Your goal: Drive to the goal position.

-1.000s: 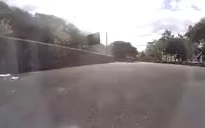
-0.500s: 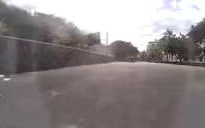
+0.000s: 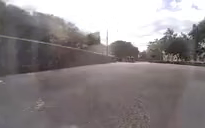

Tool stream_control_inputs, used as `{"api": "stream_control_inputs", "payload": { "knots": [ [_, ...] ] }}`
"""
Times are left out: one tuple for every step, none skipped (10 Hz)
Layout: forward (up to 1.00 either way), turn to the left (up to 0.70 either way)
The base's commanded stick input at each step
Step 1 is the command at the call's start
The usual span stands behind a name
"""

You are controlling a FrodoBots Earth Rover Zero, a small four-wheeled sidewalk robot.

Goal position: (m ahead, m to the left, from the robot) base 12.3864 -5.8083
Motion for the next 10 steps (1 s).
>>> {"api": "stream_control_inputs", "payload": {
  "knots": [
    [0.70, 0.00],
    [0.70, 0.00],
    [0.70, 0.00],
    [0.70, 0.00],
    [0.70, 0.00],
    [0.70, 0.00],
    [0.70, 0.00],
    [0.70, 0.00],
    [0.70, 0.00],
    [0.70, 0.00]
  ]
}}
